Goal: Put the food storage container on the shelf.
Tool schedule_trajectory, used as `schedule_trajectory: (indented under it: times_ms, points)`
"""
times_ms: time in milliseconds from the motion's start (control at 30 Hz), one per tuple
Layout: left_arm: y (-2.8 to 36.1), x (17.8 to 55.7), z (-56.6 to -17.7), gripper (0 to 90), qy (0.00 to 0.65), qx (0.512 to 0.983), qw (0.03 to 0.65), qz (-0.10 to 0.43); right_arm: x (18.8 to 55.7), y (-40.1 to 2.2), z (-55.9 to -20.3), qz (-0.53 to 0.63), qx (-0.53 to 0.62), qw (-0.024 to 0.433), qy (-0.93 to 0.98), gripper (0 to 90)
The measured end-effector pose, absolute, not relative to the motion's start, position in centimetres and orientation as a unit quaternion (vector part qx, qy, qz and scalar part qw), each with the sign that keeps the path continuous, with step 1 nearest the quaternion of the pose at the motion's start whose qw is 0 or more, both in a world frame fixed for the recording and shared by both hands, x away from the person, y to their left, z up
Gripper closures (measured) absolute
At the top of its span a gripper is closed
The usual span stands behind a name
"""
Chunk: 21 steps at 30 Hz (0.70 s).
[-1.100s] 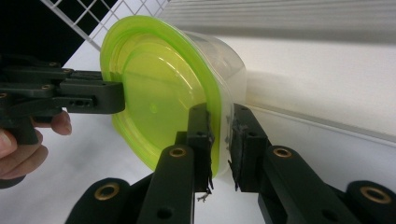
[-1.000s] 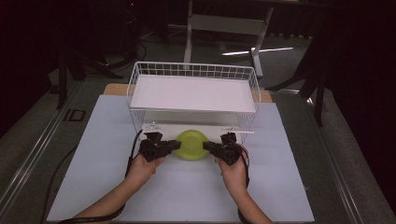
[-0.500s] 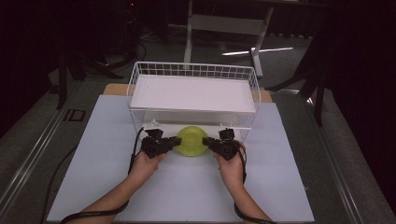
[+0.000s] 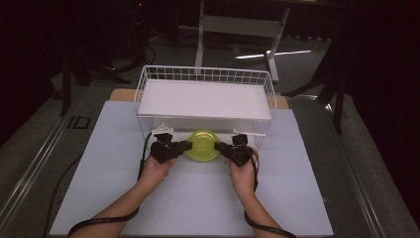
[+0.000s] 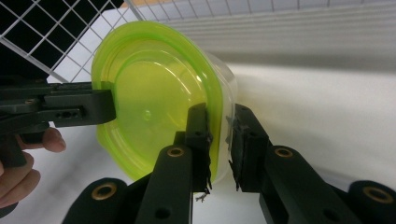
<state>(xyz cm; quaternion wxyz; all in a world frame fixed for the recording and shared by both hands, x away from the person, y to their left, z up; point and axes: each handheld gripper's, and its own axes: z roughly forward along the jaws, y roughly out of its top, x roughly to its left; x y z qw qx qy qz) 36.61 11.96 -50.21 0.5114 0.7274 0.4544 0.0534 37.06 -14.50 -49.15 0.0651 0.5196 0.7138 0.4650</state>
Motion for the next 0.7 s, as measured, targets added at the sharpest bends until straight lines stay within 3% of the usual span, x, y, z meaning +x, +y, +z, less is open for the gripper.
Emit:
schedule_trajectory:
  times_ms: [333,533,700]
  points:
    - [12.3,37.5,-50.5,74.1,0.463,0.718,0.513,0.077,37.3,-13.8,-49.0,0.466,0.511,0.111,0.714,68.8]
    - [12.3,38.3,-50.9,63.4,0.472,0.706,0.523,0.071,37.8,-13.7,-49.4,0.472,0.522,0.116,0.701,68.5]
    - [12.2,38.7,-50.8,60.0,0.466,0.711,0.516,0.103,38.2,-13.5,-49.5,0.474,0.526,0.138,0.693,60.6]
